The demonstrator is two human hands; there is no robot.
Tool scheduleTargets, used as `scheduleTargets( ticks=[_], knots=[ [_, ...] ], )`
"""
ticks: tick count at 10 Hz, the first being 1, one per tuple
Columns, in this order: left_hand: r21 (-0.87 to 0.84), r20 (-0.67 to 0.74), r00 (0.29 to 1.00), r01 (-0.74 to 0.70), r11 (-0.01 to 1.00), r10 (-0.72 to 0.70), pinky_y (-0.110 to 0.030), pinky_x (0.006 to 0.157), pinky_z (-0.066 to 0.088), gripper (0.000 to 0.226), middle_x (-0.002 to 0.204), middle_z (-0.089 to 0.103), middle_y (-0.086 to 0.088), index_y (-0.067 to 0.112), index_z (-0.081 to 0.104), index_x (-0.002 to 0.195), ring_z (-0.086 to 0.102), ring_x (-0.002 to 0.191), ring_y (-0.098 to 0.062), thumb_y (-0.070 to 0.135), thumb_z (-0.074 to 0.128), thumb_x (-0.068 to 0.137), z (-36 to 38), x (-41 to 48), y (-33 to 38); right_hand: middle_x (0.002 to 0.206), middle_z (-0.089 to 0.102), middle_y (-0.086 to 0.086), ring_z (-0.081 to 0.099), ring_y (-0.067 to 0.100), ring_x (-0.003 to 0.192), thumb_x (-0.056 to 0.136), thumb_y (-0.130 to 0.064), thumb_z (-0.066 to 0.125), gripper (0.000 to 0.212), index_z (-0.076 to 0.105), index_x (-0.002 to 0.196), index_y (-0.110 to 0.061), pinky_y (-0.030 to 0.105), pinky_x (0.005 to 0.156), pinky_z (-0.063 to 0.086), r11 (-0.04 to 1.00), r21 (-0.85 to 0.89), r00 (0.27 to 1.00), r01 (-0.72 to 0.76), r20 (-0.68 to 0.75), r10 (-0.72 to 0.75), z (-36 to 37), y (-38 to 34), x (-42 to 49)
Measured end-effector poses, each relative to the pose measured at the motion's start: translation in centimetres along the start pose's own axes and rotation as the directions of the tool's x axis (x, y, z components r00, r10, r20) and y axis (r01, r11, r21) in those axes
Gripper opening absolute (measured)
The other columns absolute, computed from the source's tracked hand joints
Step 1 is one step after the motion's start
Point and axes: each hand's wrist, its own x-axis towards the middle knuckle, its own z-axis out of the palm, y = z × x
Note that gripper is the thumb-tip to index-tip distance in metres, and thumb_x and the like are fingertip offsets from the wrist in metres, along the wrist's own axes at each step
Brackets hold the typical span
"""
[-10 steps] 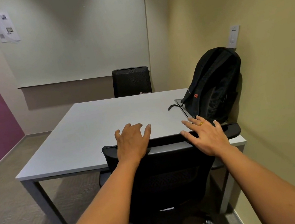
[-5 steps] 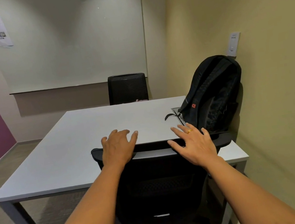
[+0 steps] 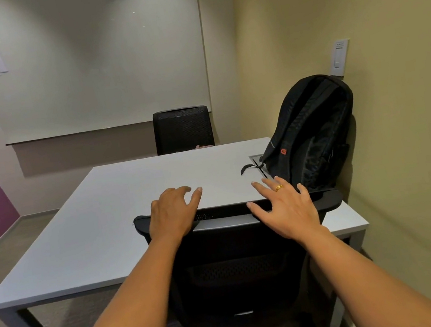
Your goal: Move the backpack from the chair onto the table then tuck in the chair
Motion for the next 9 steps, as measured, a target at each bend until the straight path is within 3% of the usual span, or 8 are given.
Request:
scheduleTargets(
  ticks=[3, 5, 8, 9],
  knots=[
    [0.016, -0.004, 0.999, -0.035, 0.999, 0.035, -0.042, 0.101, 0.035, 0.053, 0.126, 0.059, -0.011, 0.018, 0.057, 0.123, 0.051, 0.119, -0.025, 0.053, 0.032, 0.092, 0.0, -0.3, 0.0, 0.152, 0.026, -0.005, 0.014, 0.017, 0.141, 0.086, -0.065, 0.025, 0.062, 0.026, 0.141, -0.037, 0.055, 0.11, 0.01, 1.0, -0.004, 0.999, -0.022, 0.033, 0.023, -0.1, -0.2, -0.2],
    [0.039, 0.062, 0.996, -0.066, 0.997, 0.064, -0.045, 0.106, 0.029, 0.052, 0.137, 0.052, -0.006, 0.016, 0.051, 0.129, 0.033, 0.135, -0.023, 0.049, 0.03, 0.094, -0.2, -0.9, 0.2, 0.154, 0.022, -0.002, 0.008, 0.018, 0.142, 0.088, -0.062, 0.025, 0.061, 0.02, 0.143, -0.035, 0.059, 0.109, 0.007, 0.999, -0.025, 0.997, -0.031, 0.073, 0.033, -0.5, -0.4, -0.5],
    [0.277, 0.349, 0.933, -0.196, 0.941, 0.092, -0.063, 0.109, -0.007, 0.068, 0.158, 0.004, -0.002, 0.024, 0.013, 0.146, -0.01, 0.144, -0.022, 0.062, 0.016, 0.09, -1.0, -3.0, 1.7, 0.156, 0.014, 0.003, 0.006, 0.025, 0.142, 0.093, -0.058, 0.02, 0.061, 0.015, 0.145, -0.026, 0.067, 0.105, 0.0, 0.987, -0.034, 0.975, -0.16, 0.148, 0.163, -1.5, -2.6, -2.0],
    [0.246, 0.345, 0.935, -0.178, 0.953, 0.085, -0.059, 0.11, -0.01, 0.068, 0.158, -0.003, -0.004, 0.024, 0.007, 0.147, -0.013, 0.144, -0.023, 0.061, 0.016, 0.09, -1.2, -4.3, 2.3, 0.157, 0.009, 0.003, 0.001, 0.024, 0.143, 0.093, -0.058, 0.019, 0.062, 0.011, 0.146, -0.026, 0.065, 0.107, -0.002, 0.989, -0.026, 0.975, -0.144, 0.169, 0.146, -2.0, -3.8, -2.7]
  ],
)
